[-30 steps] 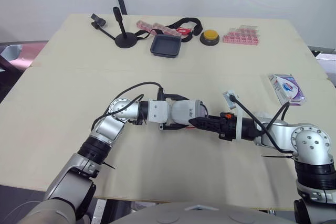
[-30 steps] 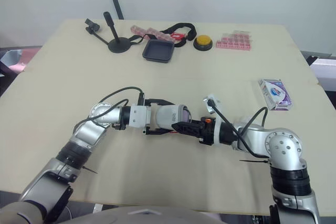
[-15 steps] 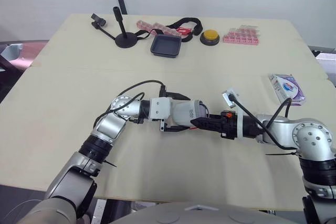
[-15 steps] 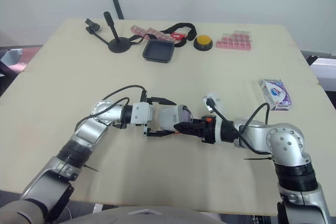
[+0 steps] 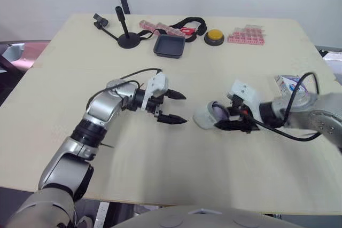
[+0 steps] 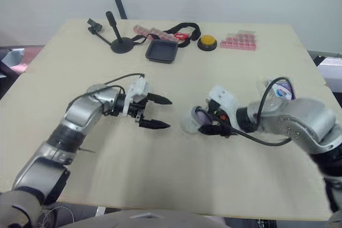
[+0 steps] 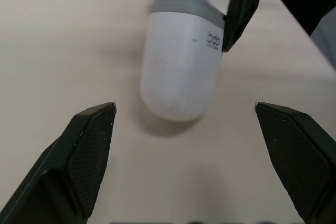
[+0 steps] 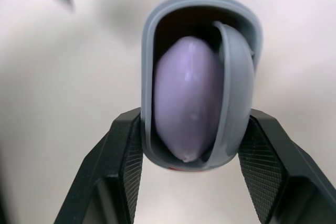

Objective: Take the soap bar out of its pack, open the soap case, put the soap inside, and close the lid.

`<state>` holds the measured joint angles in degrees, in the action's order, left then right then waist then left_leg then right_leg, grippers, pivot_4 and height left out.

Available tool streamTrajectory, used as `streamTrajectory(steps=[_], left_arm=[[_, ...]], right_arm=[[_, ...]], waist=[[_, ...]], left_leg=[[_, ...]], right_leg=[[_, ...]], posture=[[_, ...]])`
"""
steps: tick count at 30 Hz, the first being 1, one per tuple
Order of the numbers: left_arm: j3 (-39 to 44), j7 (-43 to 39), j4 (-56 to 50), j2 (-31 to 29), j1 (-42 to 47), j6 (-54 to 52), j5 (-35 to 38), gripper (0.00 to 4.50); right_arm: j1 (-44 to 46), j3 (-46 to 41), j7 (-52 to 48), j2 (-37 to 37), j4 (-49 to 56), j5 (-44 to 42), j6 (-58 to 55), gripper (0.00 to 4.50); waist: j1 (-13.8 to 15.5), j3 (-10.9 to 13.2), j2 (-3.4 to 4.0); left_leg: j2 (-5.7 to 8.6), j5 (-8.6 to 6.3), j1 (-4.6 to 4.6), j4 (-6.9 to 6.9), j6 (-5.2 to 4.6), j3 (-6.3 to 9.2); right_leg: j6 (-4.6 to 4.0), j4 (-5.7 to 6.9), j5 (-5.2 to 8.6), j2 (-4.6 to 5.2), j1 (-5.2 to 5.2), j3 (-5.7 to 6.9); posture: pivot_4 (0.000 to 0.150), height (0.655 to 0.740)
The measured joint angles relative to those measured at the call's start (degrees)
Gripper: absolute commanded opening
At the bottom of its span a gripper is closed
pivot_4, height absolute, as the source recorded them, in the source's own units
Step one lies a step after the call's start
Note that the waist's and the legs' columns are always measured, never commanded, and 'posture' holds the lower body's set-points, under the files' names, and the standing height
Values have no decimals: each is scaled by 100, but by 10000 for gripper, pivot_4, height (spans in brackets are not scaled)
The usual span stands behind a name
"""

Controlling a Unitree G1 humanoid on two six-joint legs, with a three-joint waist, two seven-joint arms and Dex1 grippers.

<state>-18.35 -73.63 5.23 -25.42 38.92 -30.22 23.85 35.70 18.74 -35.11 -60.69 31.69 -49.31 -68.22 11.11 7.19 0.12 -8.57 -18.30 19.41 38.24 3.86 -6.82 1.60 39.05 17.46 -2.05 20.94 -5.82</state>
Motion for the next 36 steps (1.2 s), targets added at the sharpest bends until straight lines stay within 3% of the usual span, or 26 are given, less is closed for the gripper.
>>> streamTrajectory(steps=[5,11,13,19,23,36], left_arm=[[-99,332,-550,261,168,-661,114,44936],[-569,617,-712,428,-3,47,-506,44936],[-727,649,-647,458,-90,483,-761,44936],[-735,854,-438,722,-157,1084,-1009,44936],[-733,946,-366,850,-203,1157,-1053,44936],[-728,991,-59,1040,-213,1336,-1165,44936]], right_arm=[[934,1117,-992,-275,357,970,195,21053],[1406,1858,-1569,-174,298,2071,397,21053],[1416,1895,-1675,-109,261,2241,430,21053],[1426,1922,-1942,68,209,2635,461,21053],[1427,1916,-2077,160,186,2777,448,21053],[1433,1914,-2361,332,140,3070,477,21053]], waist=[[-9,1,1],[-34,1,0],[-45,1,1],[-91,0,2],[-127,0,2],[-184,0,3]], left_leg=[[0,-12,13,8,-7,0],[-13,-15,16,55,-13,1],[-17,-15,49,57,-13,-2],[-26,-13,35,86,-11,-15],[-31,-13,61,99,-12,-22],[-36,-13,21,104,-13,-22]], right_leg=[[1,-9,0,-10,-3,-18],[0,50,1,-14,39,-29],[0,48,1,-16,40,-50],[-3,111,2,-5,73,-75],[-3,109,2,-11,72,-94],[-4,128,2,-14,76,-97]], posture=[[1500,7400],[1500,7400],[1500,7400],[1500,7400],[1500,7400],[1500,7400]])
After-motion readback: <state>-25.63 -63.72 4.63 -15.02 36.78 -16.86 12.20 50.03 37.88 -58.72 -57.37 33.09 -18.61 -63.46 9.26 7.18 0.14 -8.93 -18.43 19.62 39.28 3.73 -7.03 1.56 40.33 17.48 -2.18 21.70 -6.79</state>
